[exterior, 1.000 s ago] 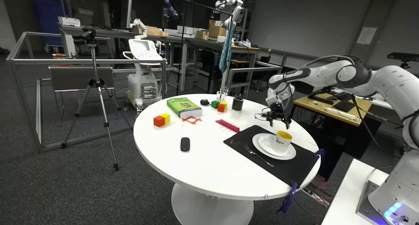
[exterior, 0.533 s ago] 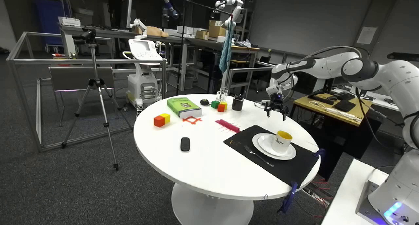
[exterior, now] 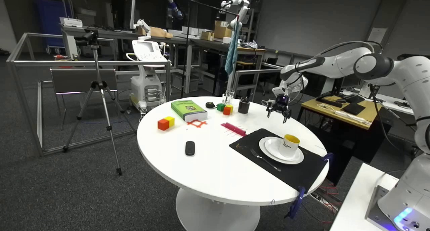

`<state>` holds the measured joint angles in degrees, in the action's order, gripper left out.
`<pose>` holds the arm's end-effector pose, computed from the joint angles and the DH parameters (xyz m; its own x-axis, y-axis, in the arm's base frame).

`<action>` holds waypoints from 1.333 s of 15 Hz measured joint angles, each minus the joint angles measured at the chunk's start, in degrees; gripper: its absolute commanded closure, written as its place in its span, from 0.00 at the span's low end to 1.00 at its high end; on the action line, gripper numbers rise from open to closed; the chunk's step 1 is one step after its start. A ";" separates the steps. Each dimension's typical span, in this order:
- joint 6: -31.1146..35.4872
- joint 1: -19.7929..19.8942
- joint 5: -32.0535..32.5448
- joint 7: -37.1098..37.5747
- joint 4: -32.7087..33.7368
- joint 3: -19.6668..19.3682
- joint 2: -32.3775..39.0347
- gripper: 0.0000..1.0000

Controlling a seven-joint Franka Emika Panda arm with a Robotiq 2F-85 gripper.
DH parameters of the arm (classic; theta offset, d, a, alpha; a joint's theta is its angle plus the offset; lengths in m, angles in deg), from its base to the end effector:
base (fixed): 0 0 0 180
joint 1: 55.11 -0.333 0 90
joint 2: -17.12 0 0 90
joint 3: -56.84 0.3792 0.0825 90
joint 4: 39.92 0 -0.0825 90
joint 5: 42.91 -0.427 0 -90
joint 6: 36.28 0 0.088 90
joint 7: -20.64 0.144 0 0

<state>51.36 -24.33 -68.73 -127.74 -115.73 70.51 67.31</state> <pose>0.7096 -0.1882 0.1970 -0.3860 0.5020 0.7739 0.8710 0.4748 0.1265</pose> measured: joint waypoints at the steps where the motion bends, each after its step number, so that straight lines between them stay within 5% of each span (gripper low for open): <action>1: 0.63 -0.66 -1.07 -0.07 -1.00 -0.95 -0.32 0.00; 8: 2.24 -4.48 -4.20 -0.39 -7.08 -4.59 -1.79 0.00; 20: 10.23 0.29 3.07 -0.39 -12.00 5.21 -1.81 0.00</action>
<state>61.59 -24.04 -65.65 -128.13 -127.72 75.72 65.51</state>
